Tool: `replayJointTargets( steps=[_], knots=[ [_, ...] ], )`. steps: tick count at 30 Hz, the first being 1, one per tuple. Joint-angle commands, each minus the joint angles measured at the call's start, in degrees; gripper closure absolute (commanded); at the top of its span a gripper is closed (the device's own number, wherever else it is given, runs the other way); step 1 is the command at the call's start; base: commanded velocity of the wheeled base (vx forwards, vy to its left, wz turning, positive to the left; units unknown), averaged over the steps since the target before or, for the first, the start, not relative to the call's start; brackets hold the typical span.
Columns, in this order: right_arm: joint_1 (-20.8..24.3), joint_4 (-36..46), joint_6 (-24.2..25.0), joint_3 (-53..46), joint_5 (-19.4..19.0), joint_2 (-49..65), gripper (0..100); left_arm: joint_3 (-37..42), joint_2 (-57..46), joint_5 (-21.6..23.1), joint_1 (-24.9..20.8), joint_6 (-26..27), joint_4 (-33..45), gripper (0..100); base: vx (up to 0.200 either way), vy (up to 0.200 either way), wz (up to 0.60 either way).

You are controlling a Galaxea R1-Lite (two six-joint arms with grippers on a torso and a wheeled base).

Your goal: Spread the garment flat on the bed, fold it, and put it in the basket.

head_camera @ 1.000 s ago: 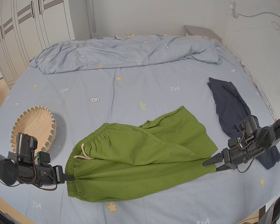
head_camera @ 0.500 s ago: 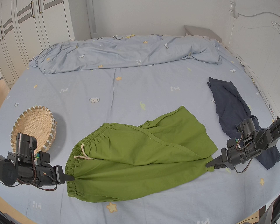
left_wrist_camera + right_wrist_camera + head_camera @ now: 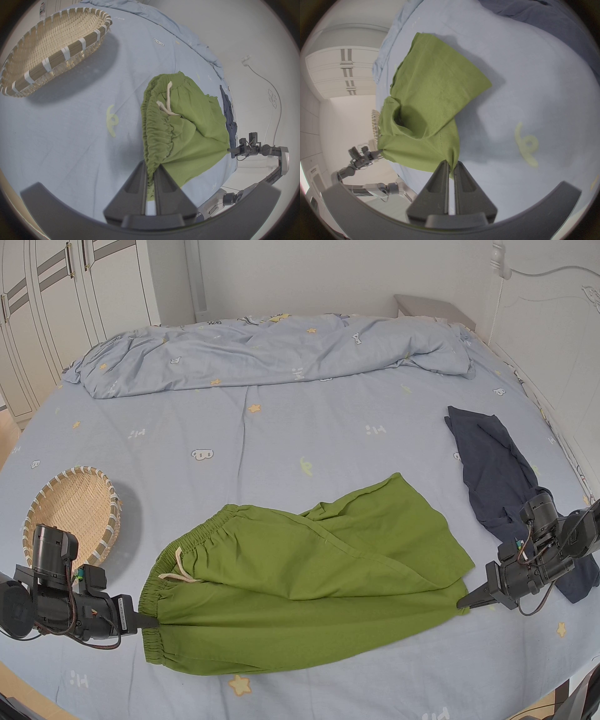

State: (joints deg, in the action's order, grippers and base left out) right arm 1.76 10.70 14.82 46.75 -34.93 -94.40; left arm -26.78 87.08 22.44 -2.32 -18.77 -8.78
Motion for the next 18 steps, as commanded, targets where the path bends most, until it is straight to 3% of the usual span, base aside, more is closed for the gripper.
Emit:
replayJointTargets(
  steps=[1, 3, 5, 18],
  knots=[
    [1.85, 4.5, -1.9, -1.22, 5.75, 6.51, 100, 0.06, -1.91, -0.03, 0.03, 0.49, 2.54, 100, 0.0, 0.0, 0.0],
    [2.73, 6.26, -3.31, -3.6, 9.44, 8.18, 100, 0.15, -2.97, -0.03, 0.03, 2.78, 5.96, 100, 0.0, 0.0, 0.0],
    [3.17, 6.44, -3.49, -6.41, 10.67, 10.29, 100, 0.33, -3.67, -0.03, 0.12, 4.8, 8.25, 100, 0.0, 0.0, 0.0],
    [4.4, 6.26, -3.31, -17.57, 10.84, 16.53, 100, 4.81, -3.93, -0.21, 0.03, 5.77, 9.13, 100, 0.0, 0.0, 0.0]
  ],
)
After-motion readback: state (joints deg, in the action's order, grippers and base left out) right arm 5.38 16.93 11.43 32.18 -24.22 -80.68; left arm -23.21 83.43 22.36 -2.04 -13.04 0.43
